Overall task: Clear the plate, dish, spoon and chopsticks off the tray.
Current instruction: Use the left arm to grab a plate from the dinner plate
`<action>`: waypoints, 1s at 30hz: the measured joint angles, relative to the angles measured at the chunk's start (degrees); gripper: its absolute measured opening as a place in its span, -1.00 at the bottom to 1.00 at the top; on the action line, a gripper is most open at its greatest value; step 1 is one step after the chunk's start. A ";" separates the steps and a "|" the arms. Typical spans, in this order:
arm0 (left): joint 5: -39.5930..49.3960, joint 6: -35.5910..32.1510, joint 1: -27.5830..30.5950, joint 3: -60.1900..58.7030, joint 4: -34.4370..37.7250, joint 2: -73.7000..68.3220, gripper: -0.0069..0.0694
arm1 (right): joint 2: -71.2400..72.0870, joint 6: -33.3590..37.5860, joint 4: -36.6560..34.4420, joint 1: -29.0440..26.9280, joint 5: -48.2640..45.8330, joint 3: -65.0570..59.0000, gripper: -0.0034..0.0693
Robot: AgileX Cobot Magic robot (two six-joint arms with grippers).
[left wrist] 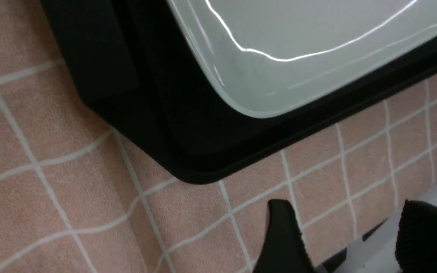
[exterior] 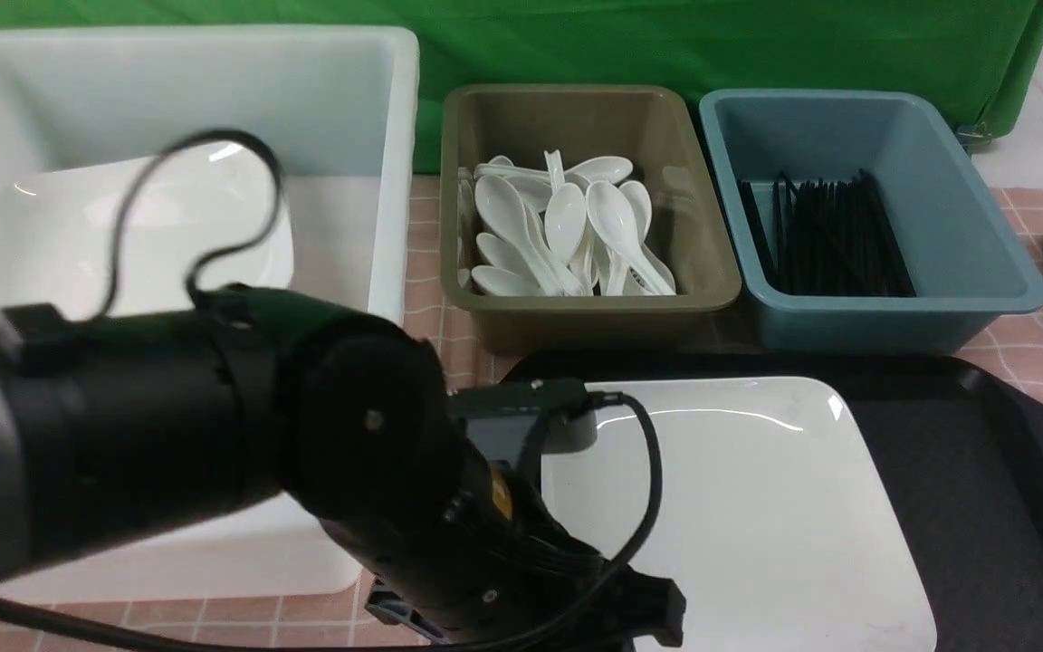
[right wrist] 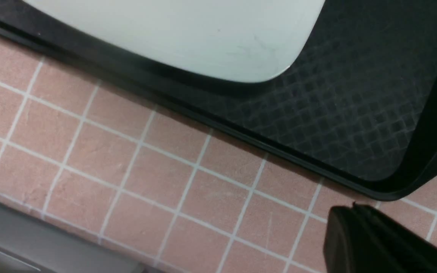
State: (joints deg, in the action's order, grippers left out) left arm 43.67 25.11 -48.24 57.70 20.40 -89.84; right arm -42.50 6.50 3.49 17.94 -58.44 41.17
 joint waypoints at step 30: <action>-23.54 0.80 -0.58 -0.43 0.54 -14.55 0.39 | 0.00 0.00 -0.21 0.00 1.48 -0.02 -0.82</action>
State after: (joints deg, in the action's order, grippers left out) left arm 20.13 25.92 -48.82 57.27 20.94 -104.38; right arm -42.50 6.50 3.28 17.94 -56.96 41.15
